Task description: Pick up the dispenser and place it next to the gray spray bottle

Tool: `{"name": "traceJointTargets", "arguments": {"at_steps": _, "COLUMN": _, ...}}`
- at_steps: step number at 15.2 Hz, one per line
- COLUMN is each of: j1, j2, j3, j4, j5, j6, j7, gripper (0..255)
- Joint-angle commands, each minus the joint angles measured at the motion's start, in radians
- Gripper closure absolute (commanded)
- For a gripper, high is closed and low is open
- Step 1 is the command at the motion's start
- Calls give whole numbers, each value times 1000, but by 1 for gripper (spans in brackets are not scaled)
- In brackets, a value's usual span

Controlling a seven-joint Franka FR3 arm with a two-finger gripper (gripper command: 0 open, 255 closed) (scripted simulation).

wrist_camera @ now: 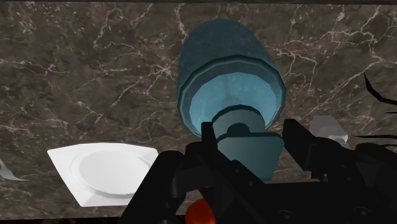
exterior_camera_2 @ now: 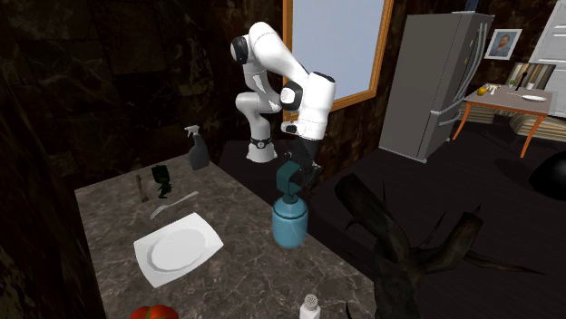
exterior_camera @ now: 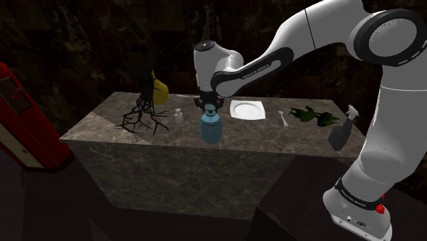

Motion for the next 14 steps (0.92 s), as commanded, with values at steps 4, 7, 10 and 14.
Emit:
{"name": "traceJointTargets", "arguments": {"at_steps": 4, "j1": -3, "j2": -16, "j3": 6, "j4": 19, "j5": 18, "j6": -30, "j7": -18, "gripper": 255}}
{"name": "traceJointTargets", "arguments": {"at_steps": 7, "j1": -6, "j2": -31, "j3": 11, "j4": 39, "j5": 34, "j6": -60, "j7": -36, "gripper": 255}}
{"name": "traceJointTargets", "arguments": {"at_steps": 10, "j1": -8, "j2": -45, "j3": 16, "j4": 62, "j5": 50, "j6": -92, "j7": -53, "gripper": 255}}
{"name": "traceJointTargets", "arguments": {"at_steps": 14, "j1": -9, "j2": -60, "j3": 21, "j4": 96, "j5": 67, "j6": -135, "j7": -74, "gripper": 255}}
